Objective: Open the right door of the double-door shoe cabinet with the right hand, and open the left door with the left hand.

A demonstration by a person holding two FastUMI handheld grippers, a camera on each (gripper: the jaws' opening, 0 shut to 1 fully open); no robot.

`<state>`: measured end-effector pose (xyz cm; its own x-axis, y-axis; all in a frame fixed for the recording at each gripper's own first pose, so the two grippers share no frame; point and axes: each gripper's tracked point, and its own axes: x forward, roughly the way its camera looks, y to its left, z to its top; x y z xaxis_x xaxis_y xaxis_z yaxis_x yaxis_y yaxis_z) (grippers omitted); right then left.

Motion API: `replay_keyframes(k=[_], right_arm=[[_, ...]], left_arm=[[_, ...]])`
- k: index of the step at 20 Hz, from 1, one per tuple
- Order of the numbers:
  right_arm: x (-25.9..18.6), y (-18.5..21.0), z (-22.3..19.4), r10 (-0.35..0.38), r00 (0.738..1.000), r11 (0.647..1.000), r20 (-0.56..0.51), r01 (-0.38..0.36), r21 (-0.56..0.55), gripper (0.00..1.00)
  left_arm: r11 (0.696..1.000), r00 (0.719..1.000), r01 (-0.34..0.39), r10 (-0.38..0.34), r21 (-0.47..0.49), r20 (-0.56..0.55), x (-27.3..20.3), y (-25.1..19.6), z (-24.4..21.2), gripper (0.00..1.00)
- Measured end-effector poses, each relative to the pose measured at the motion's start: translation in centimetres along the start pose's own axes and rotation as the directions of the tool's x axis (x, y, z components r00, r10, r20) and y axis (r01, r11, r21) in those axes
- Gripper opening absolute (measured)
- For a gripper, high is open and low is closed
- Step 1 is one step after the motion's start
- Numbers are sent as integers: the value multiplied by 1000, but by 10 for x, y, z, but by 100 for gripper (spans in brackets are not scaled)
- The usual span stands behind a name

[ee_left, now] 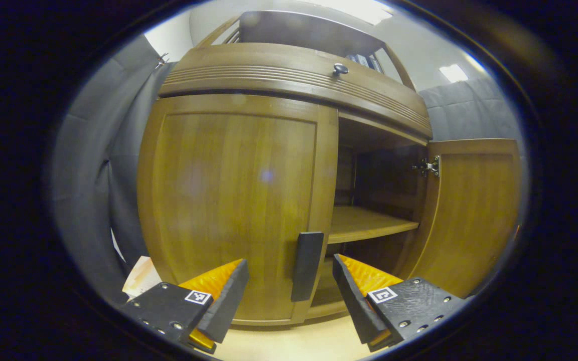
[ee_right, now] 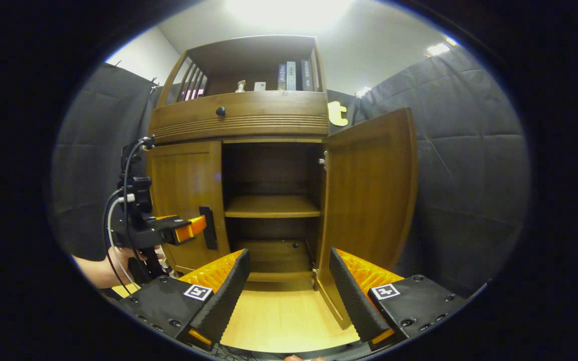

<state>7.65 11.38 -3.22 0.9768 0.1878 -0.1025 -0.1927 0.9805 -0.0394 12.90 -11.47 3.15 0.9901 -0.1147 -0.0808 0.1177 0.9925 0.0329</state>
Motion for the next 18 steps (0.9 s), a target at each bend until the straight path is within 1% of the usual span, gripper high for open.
replay_keyframes(k=[2, 6, 7, 8, 9, 10, 12, 13, 16, 17, 18], right_arm=[[18, 10, 7, 29, 999, 1000, 17, -29, 0, 96], [45, 22, 13, 92, 996, 996, 24, -92, -3, 96], [52, 26, 13, 122, 992, 993, 21, -122, 3, 99], [58, 28, 13, 143, 989, 990, 21, -143, -5, 96], [63, 26, 13, 151, 988, 988, 20, -150, -19, 96], [69, 24, 14, 159, 987, 987, 23, -159, -24, 96], [80, 27, 15, 189, 982, 982, 21, -189, -14, 96], [84, 28, 15, 202, 979, 979, 21, -202, -17, 96], [93, 31, 15, 240, 971, 971, 22, -239, -27, 96], [93, 31, 14, 248, 969, 969, 23, -247, -29, 96], [92, 31, 15, 252, 967, 967, 25, -251, -30, 96]], left_arm=[[1000, 1000, -11, 11, -8, -6, 6, 2, 0, 96], [999, 999, -36, 36, -11, -14, 23, 0, -4, 88], [999, 999, -33, 33, -16, -7, 27, -4, -3, 86], [999, 999, -35, 35, -9, -9, 32, -7, -4, 84], [999, 999, -38, 38, 4, -11, 36, -9, -4, 82], [999, 999, -42, 42, 11, -18, 40, -10, -5, 80], [1000, 999, -31, 31, -6, -29, 47, -18, -9, 78], [998, 997, -65, 65, -7, -30, 49, -12, -12, 80], [996, 995, -87, 85, -32, -48, 54, -13, -17, 60], [995, 994, -88, 86, -37, -61, 54, -12, -24, 54], [995, 995, -80, 77, -54, -62, 51, -17, -22, 47]])
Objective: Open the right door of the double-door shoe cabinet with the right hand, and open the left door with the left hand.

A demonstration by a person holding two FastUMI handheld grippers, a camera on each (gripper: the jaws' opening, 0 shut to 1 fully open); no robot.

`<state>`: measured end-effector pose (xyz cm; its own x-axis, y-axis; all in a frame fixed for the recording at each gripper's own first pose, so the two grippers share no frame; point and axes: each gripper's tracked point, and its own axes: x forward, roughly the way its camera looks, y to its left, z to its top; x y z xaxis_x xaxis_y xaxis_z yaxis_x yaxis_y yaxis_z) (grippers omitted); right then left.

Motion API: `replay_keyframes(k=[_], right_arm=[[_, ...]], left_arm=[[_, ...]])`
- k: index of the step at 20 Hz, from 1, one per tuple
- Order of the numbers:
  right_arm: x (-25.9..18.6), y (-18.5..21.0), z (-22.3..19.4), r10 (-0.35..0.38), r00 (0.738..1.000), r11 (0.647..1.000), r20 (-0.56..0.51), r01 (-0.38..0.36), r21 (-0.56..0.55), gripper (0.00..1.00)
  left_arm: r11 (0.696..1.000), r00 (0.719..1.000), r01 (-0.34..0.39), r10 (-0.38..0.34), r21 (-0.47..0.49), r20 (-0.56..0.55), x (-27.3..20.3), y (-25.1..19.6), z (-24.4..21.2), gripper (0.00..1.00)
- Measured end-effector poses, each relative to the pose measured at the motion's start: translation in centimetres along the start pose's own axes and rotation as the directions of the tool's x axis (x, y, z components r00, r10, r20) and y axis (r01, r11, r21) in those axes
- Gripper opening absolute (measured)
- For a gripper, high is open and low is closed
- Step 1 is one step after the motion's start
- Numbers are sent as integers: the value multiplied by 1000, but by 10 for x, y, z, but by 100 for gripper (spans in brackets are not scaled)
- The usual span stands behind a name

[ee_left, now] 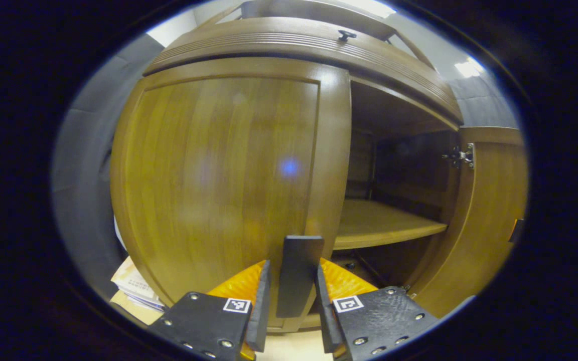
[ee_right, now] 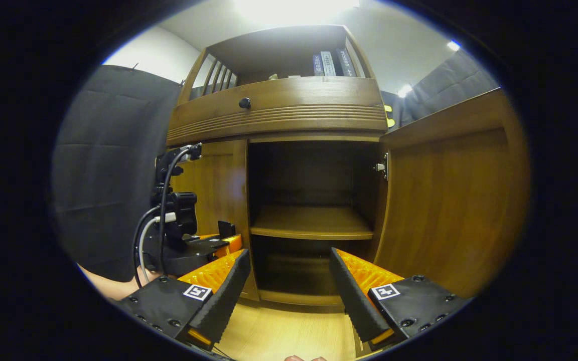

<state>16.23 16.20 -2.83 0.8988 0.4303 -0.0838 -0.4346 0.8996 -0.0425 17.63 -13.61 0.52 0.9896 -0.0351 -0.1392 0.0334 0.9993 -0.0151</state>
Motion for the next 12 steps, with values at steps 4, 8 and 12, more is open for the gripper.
replay_keyframes(k=[4, 8, 12], right_arm=[[4, -1, -5, 9, 1000, 1000, -2, -9, 18, 96], [8, -10, -8, -15, 1000, 1000, -21, 15, 20, 96], [4, -21, -9, -47, 999, 998, -26, 48, 37, 96]], left_arm=[[994, 999, -31, 30, 105, 14, 5, -2, 1, 29], [998, 1000, -18, 17, 67, 10, 5, -2, -1, 20], [998, 1000, -1, 1, 67, 7, 1, -3, 0, 17]])
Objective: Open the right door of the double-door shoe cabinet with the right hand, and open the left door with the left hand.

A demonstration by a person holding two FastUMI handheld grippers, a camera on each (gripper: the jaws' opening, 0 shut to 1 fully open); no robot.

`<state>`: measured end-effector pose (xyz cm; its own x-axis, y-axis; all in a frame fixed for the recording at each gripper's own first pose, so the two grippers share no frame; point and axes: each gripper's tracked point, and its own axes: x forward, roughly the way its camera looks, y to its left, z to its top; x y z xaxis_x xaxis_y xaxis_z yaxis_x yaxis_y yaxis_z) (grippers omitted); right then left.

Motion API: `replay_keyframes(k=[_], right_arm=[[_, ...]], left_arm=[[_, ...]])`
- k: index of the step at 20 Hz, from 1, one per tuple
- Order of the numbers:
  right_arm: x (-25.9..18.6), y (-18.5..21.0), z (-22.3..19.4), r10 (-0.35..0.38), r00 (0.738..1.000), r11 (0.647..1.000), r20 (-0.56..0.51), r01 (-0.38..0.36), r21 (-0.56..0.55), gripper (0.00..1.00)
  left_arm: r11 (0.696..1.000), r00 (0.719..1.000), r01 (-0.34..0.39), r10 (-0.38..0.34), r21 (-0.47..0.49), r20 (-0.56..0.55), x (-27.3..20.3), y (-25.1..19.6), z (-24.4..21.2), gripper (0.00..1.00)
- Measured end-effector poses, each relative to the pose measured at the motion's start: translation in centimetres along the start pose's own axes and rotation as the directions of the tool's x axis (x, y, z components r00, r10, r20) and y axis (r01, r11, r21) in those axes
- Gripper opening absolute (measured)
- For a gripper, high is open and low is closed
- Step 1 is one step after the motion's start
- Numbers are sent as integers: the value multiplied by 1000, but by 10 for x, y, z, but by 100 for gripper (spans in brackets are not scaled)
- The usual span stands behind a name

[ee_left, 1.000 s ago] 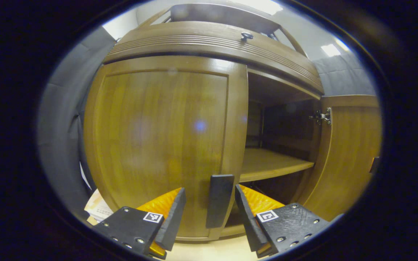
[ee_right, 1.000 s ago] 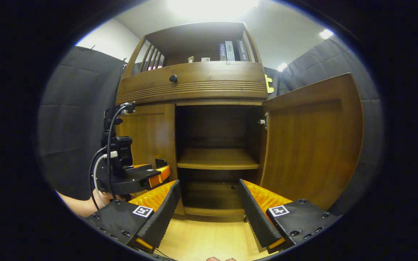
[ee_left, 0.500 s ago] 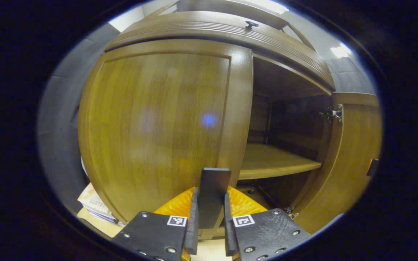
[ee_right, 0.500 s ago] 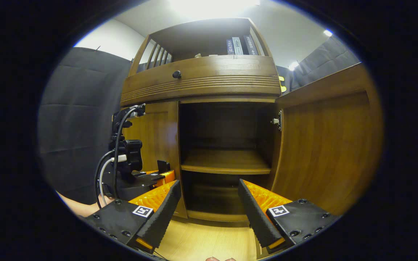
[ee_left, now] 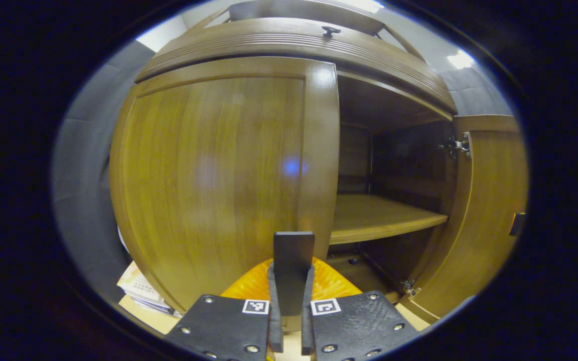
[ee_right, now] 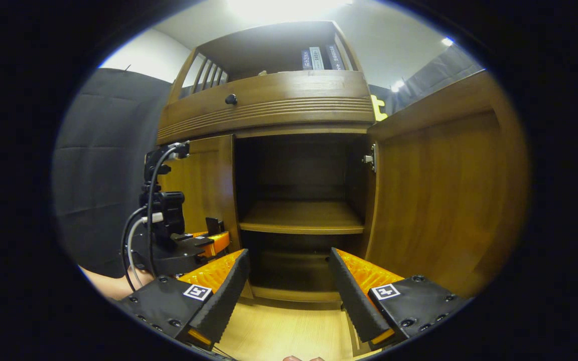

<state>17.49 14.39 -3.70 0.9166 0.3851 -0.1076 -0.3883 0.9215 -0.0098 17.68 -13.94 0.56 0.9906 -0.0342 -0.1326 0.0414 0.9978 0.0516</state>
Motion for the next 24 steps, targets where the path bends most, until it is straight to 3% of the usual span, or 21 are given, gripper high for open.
replay_keyframes(k=[4, 9, 10, 14, 15, 17, 24], right_arm=[[-4, -3, -4, -27, 1000, 999, -15, 27, 23, 99], [-31, 14, -14, -31, 999, 999, -20, 32, 32, 93], [-33, 19, -17, -29, 999, 999, -21, 29, 33, 98], [-50, 39, -31, -19, 999, 999, -32, 20, 35, 98], [-54, 45, -35, -14, 999, 999, -35, 15, 43, 94], [-61, 52, -44, -16, 999, 999, -42, 18, 48, 98], [-80, 59, -48, -47, 998, 997, -33, 49, 62, 98]], left_arm=[[1000, 1000, 21, -21, 3, 10, -3, -1, 3, 16], [999, 999, 47, -47, 10, 13, -2, -3, 2, 17], [999, 998, 54, -54, 9, 16, -2, -4, 2, 17], [997, 996, 81, -82, 19, 37, -1, -6, 4, 17], [996, 995, 89, -90, 22, 40, 0, -7, 5, 17], [994, 993, 106, -107, 24, 49, 0, -9, 5, 17], [991, 988, 132, -132, 15, 83, -1, -10, 8, 17]])
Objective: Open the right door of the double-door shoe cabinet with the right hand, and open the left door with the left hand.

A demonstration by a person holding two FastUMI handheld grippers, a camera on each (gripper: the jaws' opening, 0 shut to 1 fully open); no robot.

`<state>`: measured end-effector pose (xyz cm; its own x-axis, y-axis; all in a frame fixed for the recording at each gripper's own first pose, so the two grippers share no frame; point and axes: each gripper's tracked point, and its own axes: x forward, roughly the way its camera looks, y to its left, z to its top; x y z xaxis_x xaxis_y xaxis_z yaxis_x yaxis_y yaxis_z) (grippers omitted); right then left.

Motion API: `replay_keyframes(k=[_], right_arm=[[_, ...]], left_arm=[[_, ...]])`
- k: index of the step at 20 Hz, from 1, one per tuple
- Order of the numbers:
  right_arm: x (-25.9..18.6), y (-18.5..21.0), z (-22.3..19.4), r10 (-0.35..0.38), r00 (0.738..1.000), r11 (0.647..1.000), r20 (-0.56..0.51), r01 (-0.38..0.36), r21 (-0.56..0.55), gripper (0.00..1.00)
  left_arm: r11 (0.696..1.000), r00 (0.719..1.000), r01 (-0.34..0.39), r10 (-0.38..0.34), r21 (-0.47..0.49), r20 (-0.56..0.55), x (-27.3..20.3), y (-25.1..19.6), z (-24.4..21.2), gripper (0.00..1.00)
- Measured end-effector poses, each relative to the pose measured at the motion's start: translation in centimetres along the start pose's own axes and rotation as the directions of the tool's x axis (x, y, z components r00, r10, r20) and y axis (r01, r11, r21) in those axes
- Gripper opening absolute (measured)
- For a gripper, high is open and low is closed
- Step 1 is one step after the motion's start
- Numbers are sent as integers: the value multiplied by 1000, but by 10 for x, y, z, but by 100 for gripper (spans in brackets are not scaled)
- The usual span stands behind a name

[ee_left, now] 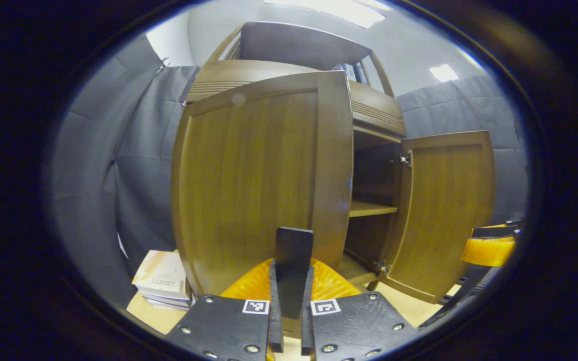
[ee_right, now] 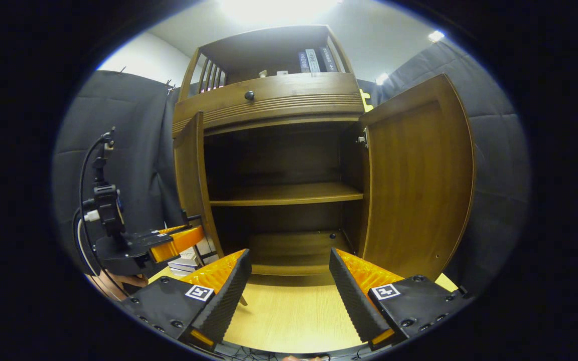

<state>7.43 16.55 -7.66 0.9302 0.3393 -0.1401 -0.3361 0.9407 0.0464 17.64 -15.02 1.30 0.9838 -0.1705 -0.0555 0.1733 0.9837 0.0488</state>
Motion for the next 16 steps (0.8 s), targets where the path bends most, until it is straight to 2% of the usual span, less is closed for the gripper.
replay_keyframes(k=[1, 2, 3, 5, 6, 16], right_arm=[[-1, 1, 0, -2, 1000, 1000, 0, 2, 1, 98], [-1, 3, -1, -2, 1000, 1000, -1, 2, 0, 93], [-2, 5, -1, 1, 1000, 1000, -2, -1, -1, 98], [-3, 11, -3, 11, 1000, 1000, -3, -11, -7, 98], [-3, 14, -4, 18, 1000, 1000, -4, -18, -10, 93], [3, 35, -13, 72, 997, 997, -28, -72, -9, 93]], left_arm=[[1000, 1000, -2, 2, 0, 1, 1, 0, 0, 17], [1000, 1000, -3, 3, -1, 3, 0, 0, -2, 16], [1000, 1000, -5, 5, -2, 3, 1, 0, -2, 16], [1000, 1000, -14, 14, -11, 12, -1, 1, 2, 16], [1000, 1000, -19, 19, -19, 18, 0, 1, 1, 17], [997, 997, -79, 80, -18, 18, -2, 11, 2, 16]])
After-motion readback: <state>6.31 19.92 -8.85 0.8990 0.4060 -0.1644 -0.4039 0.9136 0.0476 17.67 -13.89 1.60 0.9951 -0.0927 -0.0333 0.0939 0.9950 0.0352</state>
